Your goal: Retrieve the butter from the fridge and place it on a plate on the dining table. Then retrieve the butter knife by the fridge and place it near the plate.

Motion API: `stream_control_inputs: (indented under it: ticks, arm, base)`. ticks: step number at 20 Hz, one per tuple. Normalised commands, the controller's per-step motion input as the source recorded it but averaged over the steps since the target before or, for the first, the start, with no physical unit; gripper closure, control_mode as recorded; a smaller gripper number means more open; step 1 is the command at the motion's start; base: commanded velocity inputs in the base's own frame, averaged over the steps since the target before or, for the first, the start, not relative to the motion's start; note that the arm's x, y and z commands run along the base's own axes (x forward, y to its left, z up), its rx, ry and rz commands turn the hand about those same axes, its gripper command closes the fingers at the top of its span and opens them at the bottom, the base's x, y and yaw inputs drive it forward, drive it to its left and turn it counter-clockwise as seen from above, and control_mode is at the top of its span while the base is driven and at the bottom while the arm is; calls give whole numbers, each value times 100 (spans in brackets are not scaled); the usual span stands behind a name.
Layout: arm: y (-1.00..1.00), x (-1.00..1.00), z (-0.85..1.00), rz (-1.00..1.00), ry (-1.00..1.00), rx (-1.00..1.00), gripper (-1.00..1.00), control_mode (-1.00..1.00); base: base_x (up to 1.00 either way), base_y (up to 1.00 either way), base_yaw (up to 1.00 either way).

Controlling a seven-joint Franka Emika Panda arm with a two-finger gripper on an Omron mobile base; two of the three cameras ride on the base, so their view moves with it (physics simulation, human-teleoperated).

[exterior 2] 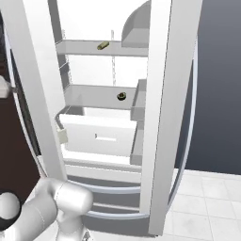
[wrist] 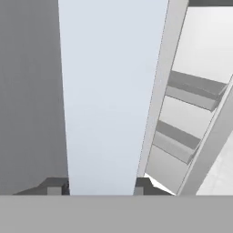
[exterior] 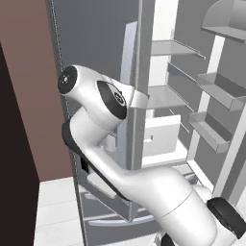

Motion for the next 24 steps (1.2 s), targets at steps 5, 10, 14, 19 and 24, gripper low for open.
stream_control_inputs:
  ticks: [5,10,14,19,24]
  arm:
    - [60,-56,0,-14,1,0,100,-100]
    - [39,-29,0,-12,2,0,100,-100]
    - [30,-2,0,-4,0,0,-100,-100]
    - [7,0,0,0,0,0,-100,-100]
    - [15,0,-8,0,0,3,-100,-100]
  base:
    - [0,0,0]
    - [0,0,0]
    - [0,0,0]
    - [0,0,0]
    - [0,0,0]
